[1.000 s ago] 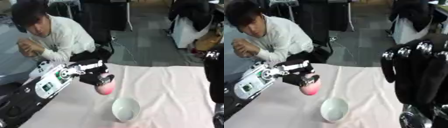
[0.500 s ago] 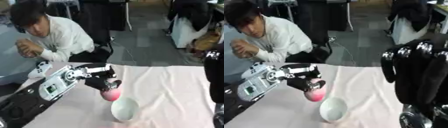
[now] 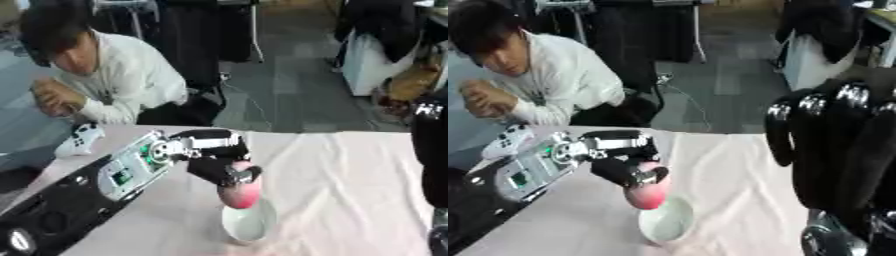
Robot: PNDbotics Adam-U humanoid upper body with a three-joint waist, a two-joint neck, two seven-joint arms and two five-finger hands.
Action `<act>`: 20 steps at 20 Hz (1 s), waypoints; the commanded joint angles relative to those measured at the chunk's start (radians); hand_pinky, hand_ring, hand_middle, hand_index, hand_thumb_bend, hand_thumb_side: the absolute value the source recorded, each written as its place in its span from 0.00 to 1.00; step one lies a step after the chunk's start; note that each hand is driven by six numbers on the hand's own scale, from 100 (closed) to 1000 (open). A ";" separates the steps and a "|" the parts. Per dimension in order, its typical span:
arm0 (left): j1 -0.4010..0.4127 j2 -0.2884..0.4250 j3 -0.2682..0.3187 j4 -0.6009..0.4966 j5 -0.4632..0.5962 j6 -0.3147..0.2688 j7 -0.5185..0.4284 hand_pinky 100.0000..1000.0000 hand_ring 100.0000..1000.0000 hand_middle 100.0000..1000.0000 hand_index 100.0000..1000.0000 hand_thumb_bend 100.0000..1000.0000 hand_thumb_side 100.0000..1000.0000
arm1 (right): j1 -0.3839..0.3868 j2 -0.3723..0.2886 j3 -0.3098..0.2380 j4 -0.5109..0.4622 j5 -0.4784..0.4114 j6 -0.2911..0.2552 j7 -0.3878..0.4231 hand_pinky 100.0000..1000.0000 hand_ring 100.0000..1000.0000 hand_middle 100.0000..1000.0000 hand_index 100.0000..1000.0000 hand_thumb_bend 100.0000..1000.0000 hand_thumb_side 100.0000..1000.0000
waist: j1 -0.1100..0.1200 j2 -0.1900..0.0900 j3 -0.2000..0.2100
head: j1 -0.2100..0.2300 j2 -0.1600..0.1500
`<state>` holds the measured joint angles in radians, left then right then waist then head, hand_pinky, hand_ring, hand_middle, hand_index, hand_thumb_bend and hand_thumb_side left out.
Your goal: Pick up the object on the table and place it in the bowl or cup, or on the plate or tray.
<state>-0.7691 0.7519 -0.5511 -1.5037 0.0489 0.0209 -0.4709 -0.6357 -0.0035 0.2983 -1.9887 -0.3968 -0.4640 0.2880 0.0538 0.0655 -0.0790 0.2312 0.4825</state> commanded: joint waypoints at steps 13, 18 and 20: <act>-0.040 -0.043 -0.033 0.028 -0.001 -0.018 -0.027 0.00 0.00 0.00 0.32 0.00 0.51 | -0.010 0.011 0.002 -0.011 0.003 0.000 0.001 0.00 0.00 0.00 0.17 0.66 0.62 | 0.001 -0.016 -0.006 | 0.014 -0.001; -0.038 -0.039 -0.051 0.039 -0.061 -0.040 -0.058 0.00 0.00 0.00 0.32 0.00 0.50 | -0.010 0.012 0.002 -0.011 0.003 0.001 0.002 0.00 0.00 0.00 0.18 0.67 0.62 | 0.003 -0.016 -0.007 | 0.015 -0.002; -0.032 -0.035 -0.055 0.044 -0.097 -0.059 -0.066 0.00 0.00 0.01 0.32 0.00 0.50 | -0.010 0.012 0.002 -0.011 0.003 0.000 0.002 0.00 0.00 0.00 0.17 0.67 0.62 | 0.003 -0.016 -0.007 | 0.015 -0.002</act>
<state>-0.7851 0.6946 -0.6124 -1.4550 -0.0286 -0.0272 -0.5310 -0.6357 0.0023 0.3014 -1.9887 -0.3963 -0.4640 0.2882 0.0546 0.0654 -0.0851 0.2386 0.4824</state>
